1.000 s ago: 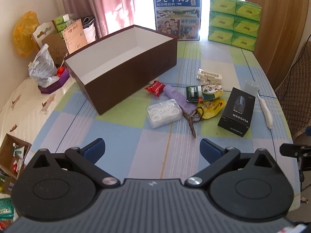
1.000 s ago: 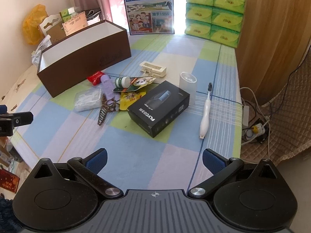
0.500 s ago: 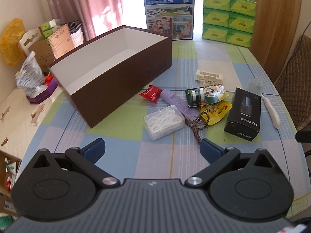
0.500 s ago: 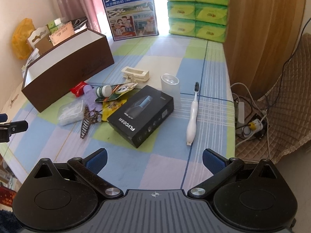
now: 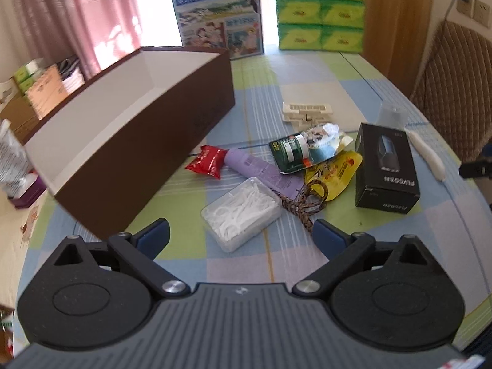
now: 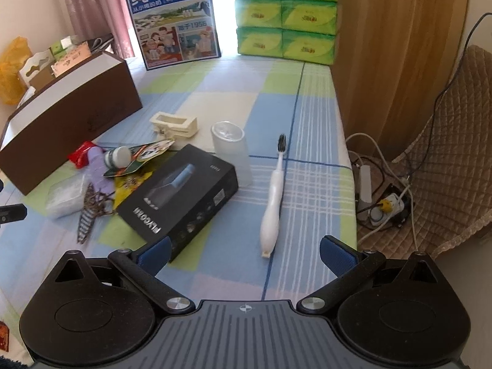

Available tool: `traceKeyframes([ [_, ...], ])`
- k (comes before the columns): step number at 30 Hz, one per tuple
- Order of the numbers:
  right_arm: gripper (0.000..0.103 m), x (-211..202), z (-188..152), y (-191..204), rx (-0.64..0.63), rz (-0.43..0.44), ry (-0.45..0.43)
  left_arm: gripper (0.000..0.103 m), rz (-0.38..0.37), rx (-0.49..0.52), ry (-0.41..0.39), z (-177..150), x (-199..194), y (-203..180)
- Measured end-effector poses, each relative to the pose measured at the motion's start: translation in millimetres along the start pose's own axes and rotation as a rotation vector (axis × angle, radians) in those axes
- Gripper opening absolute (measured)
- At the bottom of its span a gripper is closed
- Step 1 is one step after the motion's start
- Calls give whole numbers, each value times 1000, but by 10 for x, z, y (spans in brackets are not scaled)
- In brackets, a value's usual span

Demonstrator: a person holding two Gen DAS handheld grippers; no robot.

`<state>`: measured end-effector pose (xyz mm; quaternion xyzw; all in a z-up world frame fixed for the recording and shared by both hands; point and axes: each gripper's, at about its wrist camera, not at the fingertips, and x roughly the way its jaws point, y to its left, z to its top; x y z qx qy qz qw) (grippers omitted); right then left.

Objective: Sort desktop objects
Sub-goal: 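Move the left tool toward the clear floss-pick case, then grasp the clear floss-pick case with the left tool while the right tool grasps the white toothbrush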

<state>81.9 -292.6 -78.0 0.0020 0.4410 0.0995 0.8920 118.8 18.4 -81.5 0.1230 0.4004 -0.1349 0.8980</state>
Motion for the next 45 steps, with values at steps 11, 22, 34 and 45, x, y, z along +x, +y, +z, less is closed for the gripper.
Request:
traceKeyframes([
  [11,94,286,82,-145,46,-26,63,95,-96,223,76,111,611,136],
  [22,94,467,179,-237,87,-49,80,86,-177,334,173,165,1173,113],
  [34,94,701,273,-265,71,-44,72,57,-169,168,198,144,1221,181],
  [45,64,1015,356,-273,28,-64,74,55,42,-256,270,-15,1081,524],
])
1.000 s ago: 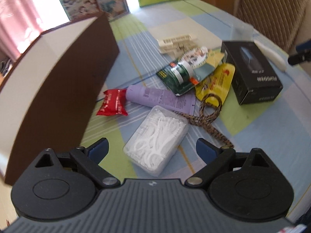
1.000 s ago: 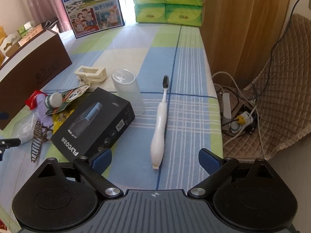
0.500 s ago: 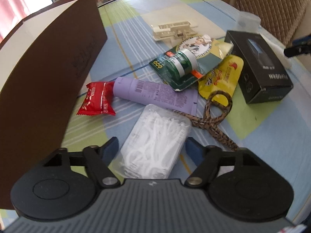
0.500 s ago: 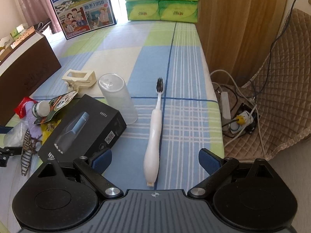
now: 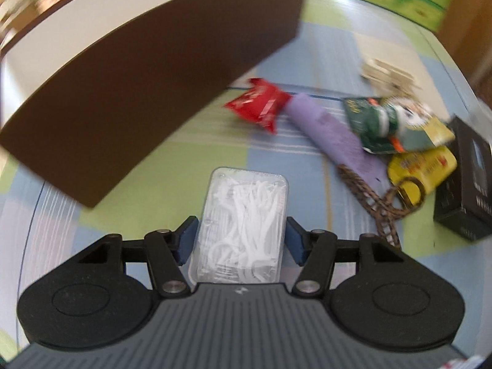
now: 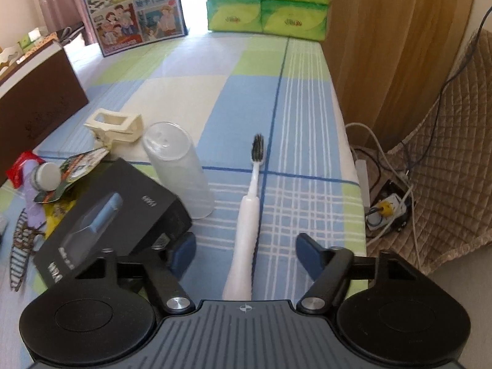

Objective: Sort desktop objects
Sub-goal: 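Grasp the clear floss-pick case with the left tool while the right tool grasps the white toothbrush, then carry the floss case and toothbrush over the brown box with both tools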

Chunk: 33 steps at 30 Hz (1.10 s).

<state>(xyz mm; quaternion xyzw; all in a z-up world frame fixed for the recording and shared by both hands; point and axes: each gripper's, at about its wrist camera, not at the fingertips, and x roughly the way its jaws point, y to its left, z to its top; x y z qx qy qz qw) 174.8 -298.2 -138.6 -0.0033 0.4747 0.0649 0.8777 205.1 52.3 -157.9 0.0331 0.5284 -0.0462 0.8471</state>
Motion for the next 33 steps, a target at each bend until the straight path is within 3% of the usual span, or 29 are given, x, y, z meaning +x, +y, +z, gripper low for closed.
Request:
traceKeyframes([
  [7,38,127,49,-14,-39,-38,-32,56,30,-20,25,-10,18,54],
  [11,14,119,54,7,-79,-21,-22,59,46,-16,15,26,43,38],
  [24,13,-202,-311,-28,-36,8,29,53,25,16,-15,-281,-94,-87],
  [33,12,-678,-571,37,-28,86,31,52,-19,-23,-42,-658,-558,-182],
])
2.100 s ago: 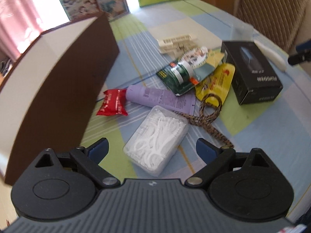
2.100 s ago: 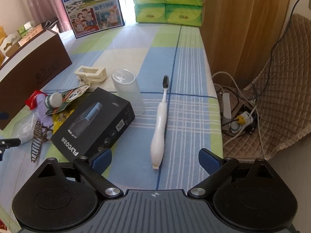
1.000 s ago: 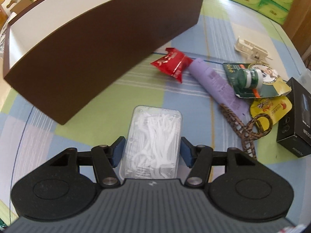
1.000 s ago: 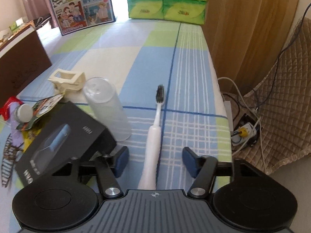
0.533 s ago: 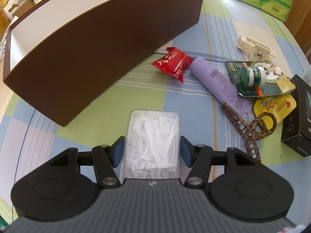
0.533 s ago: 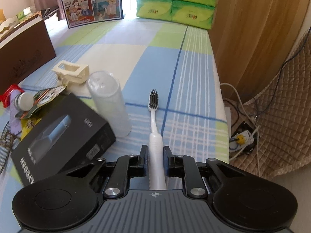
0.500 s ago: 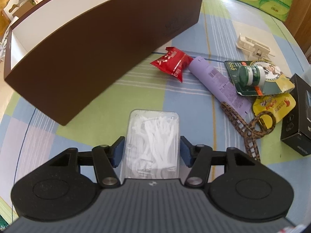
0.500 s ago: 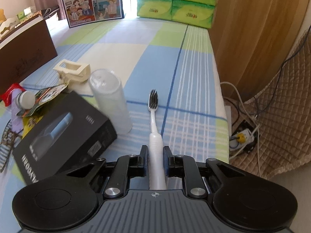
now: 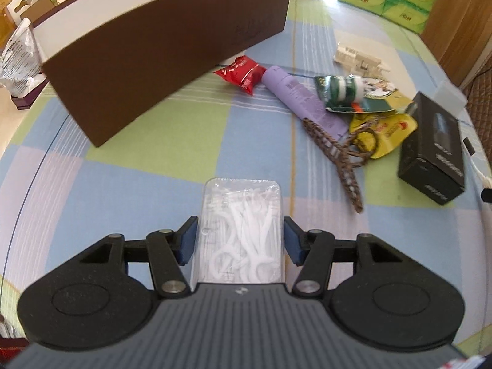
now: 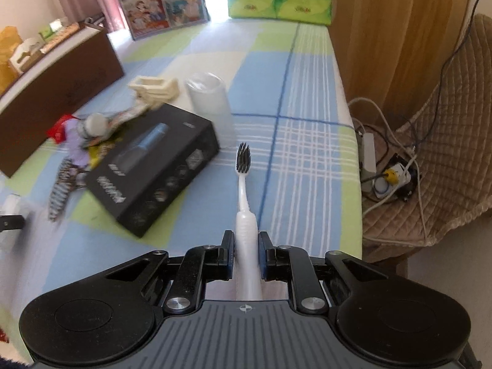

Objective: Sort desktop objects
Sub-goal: 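Carry the floss case and toothbrush over the brown box with both tools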

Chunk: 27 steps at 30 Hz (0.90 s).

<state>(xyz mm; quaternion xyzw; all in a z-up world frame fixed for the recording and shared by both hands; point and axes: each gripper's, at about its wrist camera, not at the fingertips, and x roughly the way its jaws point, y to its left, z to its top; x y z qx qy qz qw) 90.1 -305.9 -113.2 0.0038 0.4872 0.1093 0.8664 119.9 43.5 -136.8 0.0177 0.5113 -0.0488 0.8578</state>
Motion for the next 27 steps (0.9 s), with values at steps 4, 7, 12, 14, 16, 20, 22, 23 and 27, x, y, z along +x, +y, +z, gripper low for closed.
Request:
traceKeyframes([
  [4,12,-296,35,167,-28,46,-51,52,-20,-21,-40,-50,-228,1],
  [7,12,-481,74,340,-56,101,-84,52,-27,-27,-70,-46,-408,-9],
  [12,12,-576,171,740,-96,217,-100,52,-60,-13,-126,60,-682,-17],
  [14,12,-553,236,947,-123,261,-101,52,-69,-5,-150,139,-774,-2],
  [16,12,-503,334,1141,-150,292,-101,52,-82,0,-179,256,-851,49],
  [20,12,-385,633,1556,-210,353,-108,52,-91,-9,-216,515,-948,193],
  [22,12,-339,802,1764,-247,377,-123,52,-85,-24,-234,685,-971,302],
  [23,12,-310,903,1882,-267,388,-132,52,-86,-32,-241,761,-974,350],
  [27,13,-144,1310,2291,-332,430,-164,52,-72,-60,-275,1125,-966,589],
])
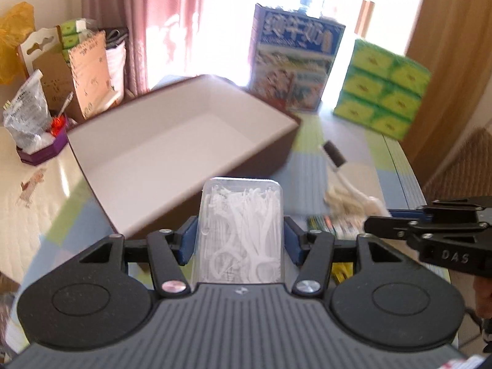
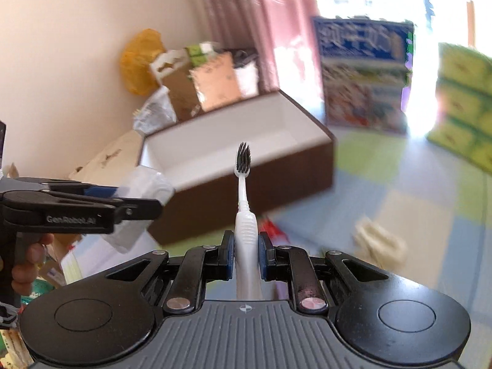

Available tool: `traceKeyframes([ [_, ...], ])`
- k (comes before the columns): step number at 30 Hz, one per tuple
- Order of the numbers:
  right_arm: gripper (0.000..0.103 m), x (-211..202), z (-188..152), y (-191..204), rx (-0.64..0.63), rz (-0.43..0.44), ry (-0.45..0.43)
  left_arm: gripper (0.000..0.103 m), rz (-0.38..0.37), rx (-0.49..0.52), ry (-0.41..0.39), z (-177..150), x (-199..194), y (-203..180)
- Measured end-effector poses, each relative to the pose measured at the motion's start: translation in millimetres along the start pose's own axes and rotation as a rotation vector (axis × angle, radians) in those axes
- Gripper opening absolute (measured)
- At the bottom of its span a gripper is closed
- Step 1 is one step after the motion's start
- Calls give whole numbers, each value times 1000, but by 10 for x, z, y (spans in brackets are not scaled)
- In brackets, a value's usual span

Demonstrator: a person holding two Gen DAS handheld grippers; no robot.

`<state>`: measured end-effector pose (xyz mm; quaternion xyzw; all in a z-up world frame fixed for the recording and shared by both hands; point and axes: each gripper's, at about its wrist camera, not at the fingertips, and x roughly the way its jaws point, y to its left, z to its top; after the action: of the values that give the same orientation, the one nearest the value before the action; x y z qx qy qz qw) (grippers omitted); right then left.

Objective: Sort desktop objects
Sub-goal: 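Carry the floss case and toothbrush over the brown box with both tools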

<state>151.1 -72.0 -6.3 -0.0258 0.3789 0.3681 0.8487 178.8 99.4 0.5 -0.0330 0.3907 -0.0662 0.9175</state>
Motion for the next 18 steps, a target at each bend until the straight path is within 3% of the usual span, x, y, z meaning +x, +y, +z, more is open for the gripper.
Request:
traceKeyframes([
  [8,13,807,835,156,-97,32,-20,52,43,-43,-28,643,352,404],
  [18,13,1666,1373,-45,-145,42,-22,52,102,-142,22,1019,985,939],
])
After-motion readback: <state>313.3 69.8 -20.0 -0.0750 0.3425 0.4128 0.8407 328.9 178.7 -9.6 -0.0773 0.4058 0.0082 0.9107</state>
